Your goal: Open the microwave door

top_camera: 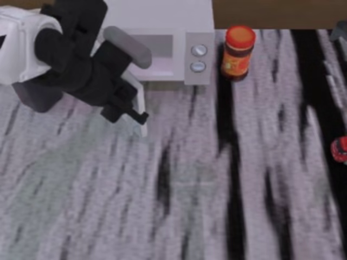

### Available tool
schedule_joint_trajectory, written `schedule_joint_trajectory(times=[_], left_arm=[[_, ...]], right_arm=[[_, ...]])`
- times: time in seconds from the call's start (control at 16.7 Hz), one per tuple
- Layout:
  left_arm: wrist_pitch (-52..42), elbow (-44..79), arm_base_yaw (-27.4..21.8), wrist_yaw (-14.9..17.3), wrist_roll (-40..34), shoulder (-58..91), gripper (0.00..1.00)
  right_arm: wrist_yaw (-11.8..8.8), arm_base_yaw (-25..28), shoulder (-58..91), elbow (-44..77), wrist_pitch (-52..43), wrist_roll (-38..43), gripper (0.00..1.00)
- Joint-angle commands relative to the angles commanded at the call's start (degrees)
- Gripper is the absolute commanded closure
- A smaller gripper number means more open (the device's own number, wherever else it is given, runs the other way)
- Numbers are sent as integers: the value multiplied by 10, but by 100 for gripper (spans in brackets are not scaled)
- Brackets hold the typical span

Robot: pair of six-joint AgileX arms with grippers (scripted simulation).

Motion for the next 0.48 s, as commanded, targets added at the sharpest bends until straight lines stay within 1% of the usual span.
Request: schedule_joint_trajectory(times=[0.12,0.48], left_arm=[[0,-2,5,7,13,-5,100],[0,-2,5,7,13,-5,100]], right_arm=[[0,0,0,0,0,0,0],[0,0,0,0,0,0,0]])
